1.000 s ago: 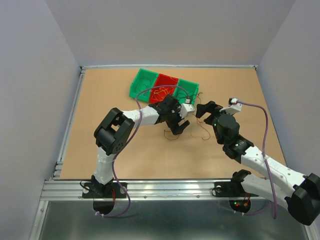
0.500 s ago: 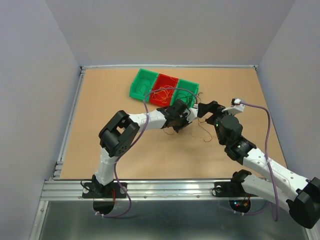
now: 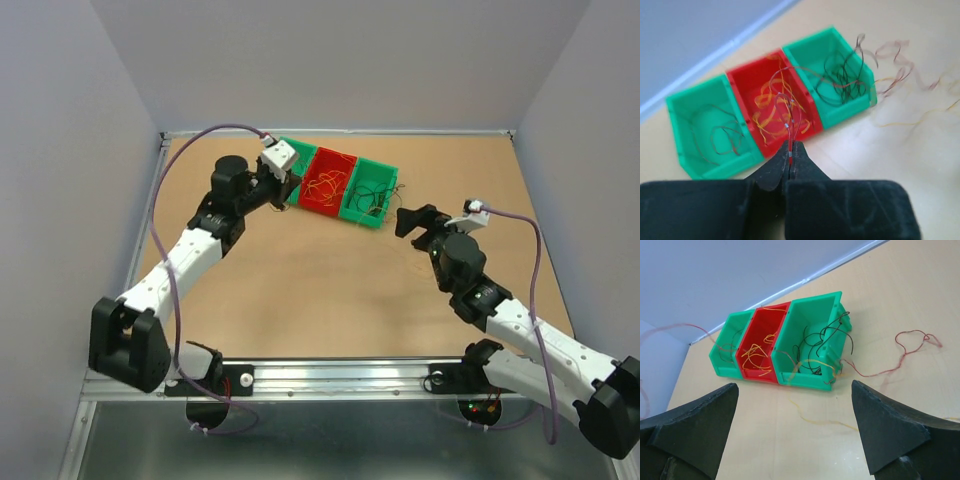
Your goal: Untangle the cables
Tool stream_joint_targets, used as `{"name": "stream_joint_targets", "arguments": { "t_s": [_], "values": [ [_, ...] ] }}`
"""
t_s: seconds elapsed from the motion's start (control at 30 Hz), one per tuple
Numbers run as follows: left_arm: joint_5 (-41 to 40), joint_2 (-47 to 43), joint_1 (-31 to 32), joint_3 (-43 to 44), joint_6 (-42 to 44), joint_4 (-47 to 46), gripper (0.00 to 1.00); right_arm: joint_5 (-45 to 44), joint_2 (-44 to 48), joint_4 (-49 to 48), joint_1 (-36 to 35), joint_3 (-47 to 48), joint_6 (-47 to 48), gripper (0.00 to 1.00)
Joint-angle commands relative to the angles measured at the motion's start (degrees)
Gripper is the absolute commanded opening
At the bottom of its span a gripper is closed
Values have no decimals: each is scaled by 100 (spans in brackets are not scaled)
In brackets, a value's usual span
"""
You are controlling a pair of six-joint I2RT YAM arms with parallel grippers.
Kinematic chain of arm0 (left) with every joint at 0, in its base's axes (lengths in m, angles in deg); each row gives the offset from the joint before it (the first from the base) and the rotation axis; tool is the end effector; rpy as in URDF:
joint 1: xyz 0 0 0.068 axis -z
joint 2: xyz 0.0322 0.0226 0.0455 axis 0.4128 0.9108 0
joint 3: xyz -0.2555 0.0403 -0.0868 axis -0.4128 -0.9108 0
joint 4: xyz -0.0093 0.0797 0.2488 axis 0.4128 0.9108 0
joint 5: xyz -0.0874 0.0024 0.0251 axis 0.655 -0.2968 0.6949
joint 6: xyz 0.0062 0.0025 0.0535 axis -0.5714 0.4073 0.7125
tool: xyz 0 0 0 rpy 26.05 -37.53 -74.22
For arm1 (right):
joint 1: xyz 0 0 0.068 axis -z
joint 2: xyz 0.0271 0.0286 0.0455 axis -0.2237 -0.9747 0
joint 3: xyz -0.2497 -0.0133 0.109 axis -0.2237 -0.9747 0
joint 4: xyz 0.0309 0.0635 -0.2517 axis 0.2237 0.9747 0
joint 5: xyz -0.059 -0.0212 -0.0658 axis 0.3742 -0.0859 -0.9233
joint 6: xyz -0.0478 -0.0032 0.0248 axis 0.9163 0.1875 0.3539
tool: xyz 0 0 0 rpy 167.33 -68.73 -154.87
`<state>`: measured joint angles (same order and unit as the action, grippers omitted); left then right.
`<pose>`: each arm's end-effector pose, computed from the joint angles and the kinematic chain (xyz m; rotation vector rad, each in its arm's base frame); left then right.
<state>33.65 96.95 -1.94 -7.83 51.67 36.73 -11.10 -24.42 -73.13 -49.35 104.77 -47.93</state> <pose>0.2901 -0.1366 0.3342 0.8460 1.4893 -0.4938 0.1729 0.1030 0.2785 0.4159 1.5941 0.4567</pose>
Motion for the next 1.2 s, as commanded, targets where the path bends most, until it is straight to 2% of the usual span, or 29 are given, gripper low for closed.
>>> {"name": "stream_joint_targets", "arguments": {
  "t_s": [0.0,0.17,0.23,0.4,0.6,0.73,0.77,0.87,0.9,0.93,0.97,1.1,1.17],
  "values": [
    [347,-506,209,-478,-394,-1115,0,200,-434,-313,4,-1,14,99],
    [-136,-463,104,-355,-525,-1071,0,394,-971,-374,4,122,-39,99],
    [187,-402,-142,-355,-657,-1141,0,578,-1191,-470,4,183,84,99],
    [969,-436,-204,-328,-631,-1123,0,1078,-1937,-690,4,385,618,100],
    [1304,-674,-196,-425,-613,-1141,0,1931,-2790,-1305,4,614,1462,100],
    [1401,-893,-196,-478,-631,-1141,0,1644,-3440,-1132,-5,991,1587,100],
    [1393,-920,-196,-504,-631,-1150,0,1572,-3572,-1008,4,1123,1587,97],
    [1244,-999,-196,-557,-640,-1194,0,792,-4012,-360,-5,1580,1097,42],
    [1086,-1017,-196,-565,-648,-1194,0,572,-4030,-296,-5,1607,904,11],
    [1041,-999,-222,-592,-666,-1237,0,326,-3978,-295,39,1520,693,3],
    [1032,-991,-240,-618,-666,-1281,0,254,-3891,-304,91,1458,551,1],
    [892,-876,-345,-592,-824,-1343,0,-1,-3171,-269,775,792,-511,0],
    [682,-771,-467,-557,-955,-1361,0,-369,-2372,-260,1181,179,-1241,1]
  ]
}}
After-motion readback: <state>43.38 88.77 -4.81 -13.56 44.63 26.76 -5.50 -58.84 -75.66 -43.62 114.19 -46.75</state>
